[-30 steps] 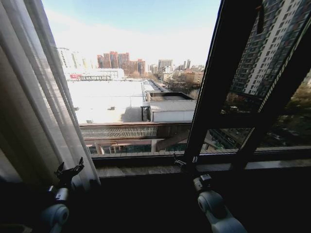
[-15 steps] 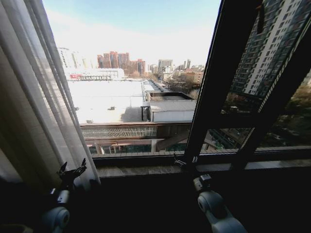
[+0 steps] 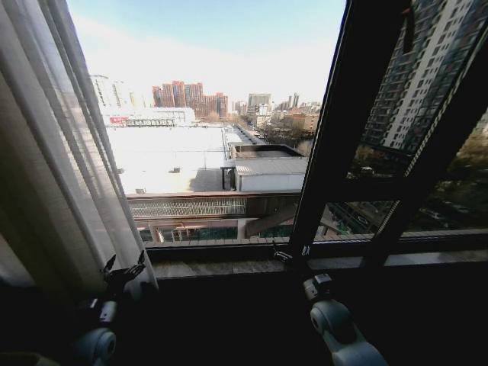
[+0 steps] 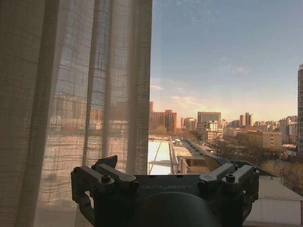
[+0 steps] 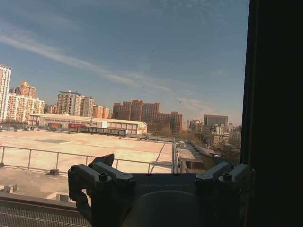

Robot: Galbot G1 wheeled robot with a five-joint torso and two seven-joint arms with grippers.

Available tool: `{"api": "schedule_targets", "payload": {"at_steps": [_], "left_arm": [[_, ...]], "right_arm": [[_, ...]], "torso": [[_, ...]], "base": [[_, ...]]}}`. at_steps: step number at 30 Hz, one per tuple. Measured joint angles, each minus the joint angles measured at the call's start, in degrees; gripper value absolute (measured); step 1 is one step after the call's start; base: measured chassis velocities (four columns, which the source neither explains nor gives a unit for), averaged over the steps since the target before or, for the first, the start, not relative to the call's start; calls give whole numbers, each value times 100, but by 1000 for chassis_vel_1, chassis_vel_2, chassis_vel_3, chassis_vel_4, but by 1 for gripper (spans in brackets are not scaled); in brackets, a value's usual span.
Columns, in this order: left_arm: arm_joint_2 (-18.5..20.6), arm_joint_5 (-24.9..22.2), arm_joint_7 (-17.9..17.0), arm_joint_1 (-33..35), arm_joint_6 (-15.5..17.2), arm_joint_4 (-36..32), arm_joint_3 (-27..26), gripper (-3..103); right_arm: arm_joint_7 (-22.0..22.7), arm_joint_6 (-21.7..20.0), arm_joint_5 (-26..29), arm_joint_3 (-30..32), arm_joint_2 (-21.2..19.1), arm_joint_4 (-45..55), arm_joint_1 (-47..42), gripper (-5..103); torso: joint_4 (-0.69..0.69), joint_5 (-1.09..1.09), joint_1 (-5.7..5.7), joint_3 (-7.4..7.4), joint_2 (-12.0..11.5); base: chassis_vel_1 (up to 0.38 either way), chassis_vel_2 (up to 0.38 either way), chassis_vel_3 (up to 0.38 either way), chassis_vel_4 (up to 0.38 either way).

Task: Open the curtains by pulling them apart, changing their state from closed to fully open.

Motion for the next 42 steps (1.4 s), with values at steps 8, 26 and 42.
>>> {"api": "schedule_targets", "payload": {"at_steps": [8,26,42], "left_arm": [[-8,25,1,15,-8,0,3,100],[-5,23,0,17,-8,-3,2,100],[-3,18,-5,18,-8,-4,1,100]], "right_arm": [[0,0,0,0,0,0,0,100],[0,0,0,-1,0,0,0,100],[0,0,0,-1,1,0,0,100]], "torso": [[0,0,0,0,0],[1,0,0,0,0],[-1,0,0,0,0]], "base": [[0,0,0,0],[0,0,0,0],[-182,-182,179,182]]}}
